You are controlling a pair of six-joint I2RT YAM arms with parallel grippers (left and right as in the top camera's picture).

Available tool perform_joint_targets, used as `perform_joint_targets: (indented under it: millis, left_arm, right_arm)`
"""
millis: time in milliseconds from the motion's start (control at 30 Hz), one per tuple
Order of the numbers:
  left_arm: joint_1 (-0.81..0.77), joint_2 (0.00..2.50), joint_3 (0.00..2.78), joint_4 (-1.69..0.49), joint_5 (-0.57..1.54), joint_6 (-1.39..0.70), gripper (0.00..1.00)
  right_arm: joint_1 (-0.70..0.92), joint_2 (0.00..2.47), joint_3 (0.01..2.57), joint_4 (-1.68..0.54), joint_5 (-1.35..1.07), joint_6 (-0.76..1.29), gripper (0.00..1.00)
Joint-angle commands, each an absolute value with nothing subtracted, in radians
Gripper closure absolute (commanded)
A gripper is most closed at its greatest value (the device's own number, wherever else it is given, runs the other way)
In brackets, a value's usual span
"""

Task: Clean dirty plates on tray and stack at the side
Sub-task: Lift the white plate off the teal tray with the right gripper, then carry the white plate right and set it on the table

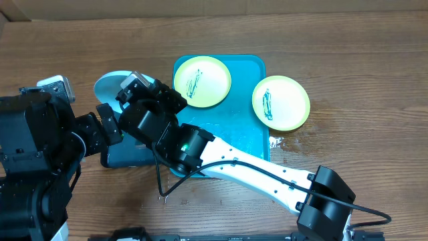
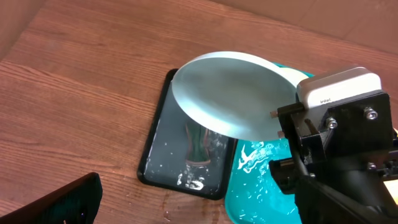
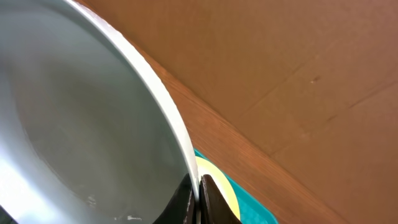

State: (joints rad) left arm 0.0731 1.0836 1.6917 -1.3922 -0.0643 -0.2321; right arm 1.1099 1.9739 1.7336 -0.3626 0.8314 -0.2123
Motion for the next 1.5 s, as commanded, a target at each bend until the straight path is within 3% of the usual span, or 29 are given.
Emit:
perform_joint_targets:
  millis: [0, 800, 1000, 1133, 1233, 1400, 1467]
  left_arm:
    - [0.059, 1.1, 1.706, -1.384, 0.019, -0.239, 0.0]
    - [0.059, 1.119, 1.706, -1.384, 0.019, -0.239, 0.0]
    - [0.059, 1.128, 1.706, -1.384, 0.019, -0.239, 0.0]
    - [0.059, 1.138, 1.706, -1.384, 0.019, -0.239, 0.0]
    - [0.058, 1.148, 1.706, -1.384, 0.019, -0.239, 0.0]
    - [0.058, 1.168, 1.706, -1.385, 0.019, -0.239, 0.0]
    - [0.059, 1.176, 1.706, -1.385, 0.019, -0.239, 0.0]
  right_arm:
    - [1.201, 1.937, 1.757, -0.345, 0.864, -0.215, 0.96]
    - [1.2, 1.937, 1.757, -0.33, 0.863, -0.205, 0.96]
    - [1.134, 1.937, 1.757, -0.415, 0.835, 0.094, 0.96]
    - [0.986, 1.937, 1.757, -0.569, 0.5, 0.329, 0.96]
    - [0.82, 1.934, 1.757, -0.641, 0.078, 0.443, 0.96]
    - [0.519, 1.895, 1.758, -0.707, -0.571, 0.492, 0.96]
    - [0.401, 1.872, 1.758, -0.758, -0.677, 0.492, 0.96]
